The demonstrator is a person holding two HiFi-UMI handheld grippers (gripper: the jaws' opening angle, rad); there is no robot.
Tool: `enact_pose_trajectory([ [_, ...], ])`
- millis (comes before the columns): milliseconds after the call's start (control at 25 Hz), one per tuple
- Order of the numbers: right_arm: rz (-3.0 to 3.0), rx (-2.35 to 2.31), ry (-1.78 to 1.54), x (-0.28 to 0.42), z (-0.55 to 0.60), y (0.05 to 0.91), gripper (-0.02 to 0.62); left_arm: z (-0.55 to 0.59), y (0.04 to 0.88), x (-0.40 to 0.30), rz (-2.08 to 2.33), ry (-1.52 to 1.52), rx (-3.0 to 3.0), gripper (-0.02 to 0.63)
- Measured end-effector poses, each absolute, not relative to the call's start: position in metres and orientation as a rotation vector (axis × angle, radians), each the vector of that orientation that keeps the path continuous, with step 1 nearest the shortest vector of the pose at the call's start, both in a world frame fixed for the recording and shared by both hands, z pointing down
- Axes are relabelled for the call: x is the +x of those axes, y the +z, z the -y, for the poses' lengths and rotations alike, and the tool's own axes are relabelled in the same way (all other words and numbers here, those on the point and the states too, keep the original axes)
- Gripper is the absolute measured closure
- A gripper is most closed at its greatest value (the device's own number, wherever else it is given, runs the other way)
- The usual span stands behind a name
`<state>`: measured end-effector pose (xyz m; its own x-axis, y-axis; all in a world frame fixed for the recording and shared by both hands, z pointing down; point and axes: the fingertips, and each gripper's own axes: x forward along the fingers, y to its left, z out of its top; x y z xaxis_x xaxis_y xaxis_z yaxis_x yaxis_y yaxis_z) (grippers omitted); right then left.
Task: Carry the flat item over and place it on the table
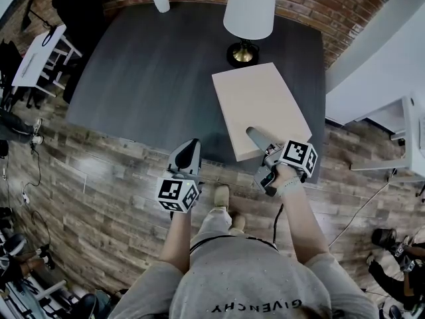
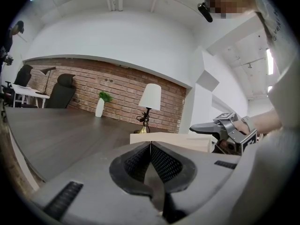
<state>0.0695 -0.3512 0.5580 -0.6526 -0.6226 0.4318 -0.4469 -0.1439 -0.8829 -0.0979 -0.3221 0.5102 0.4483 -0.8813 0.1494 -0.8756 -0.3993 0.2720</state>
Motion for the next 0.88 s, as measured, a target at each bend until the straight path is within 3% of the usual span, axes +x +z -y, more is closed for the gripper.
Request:
enact_pose_trajectory([
  [880, -2.724, -0.971, -1.909, 0.034, 0.296, 0.574, 0.026, 0.318, 0.510, -0.098, 1.495, -0.069, 2.359, 0.607],
])
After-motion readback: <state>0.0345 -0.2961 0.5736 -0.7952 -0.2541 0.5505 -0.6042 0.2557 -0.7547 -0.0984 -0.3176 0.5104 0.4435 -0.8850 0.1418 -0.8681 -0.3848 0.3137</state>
